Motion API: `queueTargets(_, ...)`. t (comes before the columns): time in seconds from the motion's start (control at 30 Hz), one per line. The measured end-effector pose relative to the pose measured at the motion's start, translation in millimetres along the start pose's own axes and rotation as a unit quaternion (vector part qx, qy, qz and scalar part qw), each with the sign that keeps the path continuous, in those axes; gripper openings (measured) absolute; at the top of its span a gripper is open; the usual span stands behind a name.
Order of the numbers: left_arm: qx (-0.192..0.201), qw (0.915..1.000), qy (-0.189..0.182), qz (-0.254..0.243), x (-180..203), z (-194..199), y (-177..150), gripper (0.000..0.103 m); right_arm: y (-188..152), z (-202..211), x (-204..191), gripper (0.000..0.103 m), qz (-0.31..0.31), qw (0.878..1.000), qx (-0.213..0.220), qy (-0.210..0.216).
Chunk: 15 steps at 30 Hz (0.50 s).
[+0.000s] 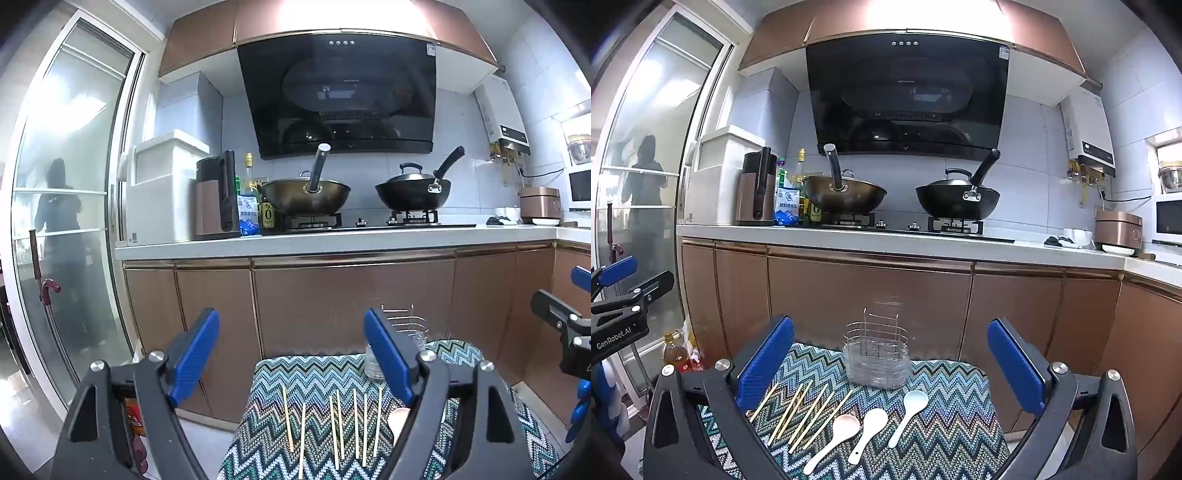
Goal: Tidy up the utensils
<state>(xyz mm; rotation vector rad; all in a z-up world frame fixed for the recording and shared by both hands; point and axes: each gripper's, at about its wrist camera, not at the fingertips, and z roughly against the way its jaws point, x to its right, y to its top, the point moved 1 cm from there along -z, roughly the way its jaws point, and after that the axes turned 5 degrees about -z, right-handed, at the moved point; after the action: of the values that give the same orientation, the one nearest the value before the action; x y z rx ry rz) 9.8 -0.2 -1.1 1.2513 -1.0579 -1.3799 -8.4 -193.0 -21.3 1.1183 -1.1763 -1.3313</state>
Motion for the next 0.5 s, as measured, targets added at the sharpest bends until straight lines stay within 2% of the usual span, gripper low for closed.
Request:
queueTargets(0.13,-0.004,1.0,-0.002,0.004,4.2,1.1,-0.4,0.08,0.3,-0.4,0.3,0.103,-0.001,1.0,-0.003,0.002)
queueTargets(0.17,-0.013,0.9996,-0.004,0.023,-5.7,-4.4,-2.3,0.08,0.5,-0.3,0.1,0.103,0.0,1.0,-0.004,0.001)
queueTargets(0.23,-0.017,0.9995,-0.003,0.028,-9.8,-8.6,-2.5,0.08,1.1,-0.1,-0.3,0.103,0.003,1.0,-0.004,0.0)
queueTargets(0.33,-0.015,0.9995,0.004,0.027,-9.6,-6.9,-5.4,0.08,0.9,-3.0,7.5,0.103,0.001,1.0,-0.009,-0.008)
queueTargets(0.5,-0.032,0.9989,0.014,0.03,-13.8,-19.6,-13.7,0.08,-0.9,-8.0,11.6,0.103,0.002,1.0,-0.018,-0.019)
